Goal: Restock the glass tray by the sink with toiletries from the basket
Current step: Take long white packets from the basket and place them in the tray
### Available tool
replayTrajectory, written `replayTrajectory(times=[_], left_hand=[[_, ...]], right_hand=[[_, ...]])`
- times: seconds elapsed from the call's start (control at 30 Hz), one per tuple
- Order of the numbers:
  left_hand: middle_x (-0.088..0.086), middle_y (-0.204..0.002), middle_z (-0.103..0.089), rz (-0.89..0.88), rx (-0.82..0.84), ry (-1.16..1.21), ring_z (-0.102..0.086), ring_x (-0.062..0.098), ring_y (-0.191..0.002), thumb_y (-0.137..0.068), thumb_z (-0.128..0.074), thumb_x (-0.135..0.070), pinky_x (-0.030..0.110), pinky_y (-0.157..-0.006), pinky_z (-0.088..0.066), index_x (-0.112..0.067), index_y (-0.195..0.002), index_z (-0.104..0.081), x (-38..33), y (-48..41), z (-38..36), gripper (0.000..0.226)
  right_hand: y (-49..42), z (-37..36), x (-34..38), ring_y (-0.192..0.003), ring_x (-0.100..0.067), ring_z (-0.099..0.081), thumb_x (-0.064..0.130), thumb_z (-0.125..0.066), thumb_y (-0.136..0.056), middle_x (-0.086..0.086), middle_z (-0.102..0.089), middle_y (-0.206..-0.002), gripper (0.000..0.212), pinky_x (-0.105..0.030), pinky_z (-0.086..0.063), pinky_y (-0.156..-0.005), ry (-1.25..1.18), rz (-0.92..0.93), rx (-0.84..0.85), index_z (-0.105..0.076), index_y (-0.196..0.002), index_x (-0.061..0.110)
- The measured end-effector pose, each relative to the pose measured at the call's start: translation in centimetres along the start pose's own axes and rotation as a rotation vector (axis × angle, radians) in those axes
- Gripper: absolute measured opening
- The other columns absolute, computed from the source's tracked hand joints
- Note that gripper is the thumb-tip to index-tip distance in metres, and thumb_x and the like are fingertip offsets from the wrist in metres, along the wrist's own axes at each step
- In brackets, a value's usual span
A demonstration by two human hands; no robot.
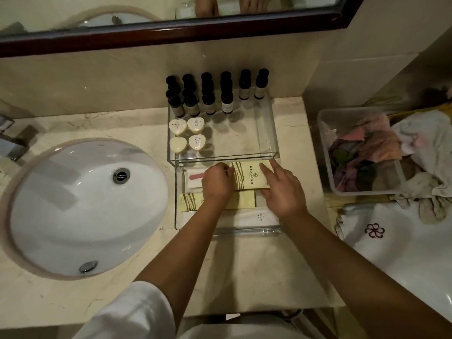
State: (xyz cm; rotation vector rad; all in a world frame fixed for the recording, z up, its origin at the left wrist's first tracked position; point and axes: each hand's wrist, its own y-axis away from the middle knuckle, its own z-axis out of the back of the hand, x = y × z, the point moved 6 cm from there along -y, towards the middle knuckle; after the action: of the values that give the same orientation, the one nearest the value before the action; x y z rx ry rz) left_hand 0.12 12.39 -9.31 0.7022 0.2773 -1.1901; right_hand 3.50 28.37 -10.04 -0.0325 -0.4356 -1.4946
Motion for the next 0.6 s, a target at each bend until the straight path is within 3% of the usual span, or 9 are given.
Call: replayTrajectory(times=[0.13,0.3,0.43,0.53,0.6], left_hand=[[0.013,-0.099,-0.069,0.050,-0.056,-0.001,-0.061,0.028,-0.095,-0.098,-0.044,-0.025,0.026,-0.069,-0.032,-0.005,-0.102,-0.066,0.5,1.0,1.0,0.030],[0.015,-0.099,-0.069,0.085,-0.190,0.004,-0.061,0.030,-0.092,-0.098,-0.042,-0.025,0.029,-0.070,-0.038,-0.003,-0.102,-0.066,2.4,3.5,3.8,0.033],[0.013,-0.088,-0.066,0.123,-0.258,-0.030,-0.060,0.031,-0.085,-0.097,-0.042,-0.025,0.029,-0.065,-0.036,-0.003,-0.091,-0.063,5.3,5.8,6.7,0.031],[0.009,-0.078,-0.057,0.130,-0.291,-0.180,-0.053,0.029,-0.072,-0.097,-0.038,-0.024,0.029,-0.060,-0.034,-0.005,-0.077,-0.055,8.0,8.2,9.4,0.032],[0.008,-0.083,-0.055,0.153,-0.296,-0.324,-0.050,0.028,-0.073,-0.098,-0.035,-0.024,0.029,-0.060,-0.035,-0.007,-0.081,-0.053,10.2,10.5,11.5,0.030]], right_hand=[[0.8,0.5,-0.4,-0.132,-0.028,-0.037,0.020,-0.062,-0.086,-0.007,-0.023,-0.155,0.069,-0.039,-0.035,-0.106,-0.020,0.024,-0.011,-0.028,-0.146,0.020],[1.9,1.9,-0.4,-0.134,-0.028,-0.035,0.018,-0.062,-0.087,-0.008,-0.025,-0.153,0.065,-0.039,-0.036,-0.106,-0.086,0.000,-0.044,-0.031,-0.145,0.019],[3.2,2.8,1.1,-0.130,-0.031,-0.037,0.013,-0.060,-0.087,-0.011,-0.028,-0.151,0.060,-0.039,-0.038,-0.102,-0.125,0.026,-0.059,-0.036,-0.142,0.016],[3.7,4.1,3.9,-0.129,-0.032,-0.036,0.015,-0.058,-0.088,-0.011,-0.029,-0.150,0.055,-0.039,-0.036,-0.103,-0.146,0.093,-0.060,-0.039,-0.140,0.015],[4.2,5.2,6.8,-0.128,-0.033,-0.038,0.017,-0.059,-0.088,-0.011,-0.033,-0.147,0.052,-0.039,-0.036,-0.102,-0.144,0.174,-0.071,-0.043,-0.138,0.013]])
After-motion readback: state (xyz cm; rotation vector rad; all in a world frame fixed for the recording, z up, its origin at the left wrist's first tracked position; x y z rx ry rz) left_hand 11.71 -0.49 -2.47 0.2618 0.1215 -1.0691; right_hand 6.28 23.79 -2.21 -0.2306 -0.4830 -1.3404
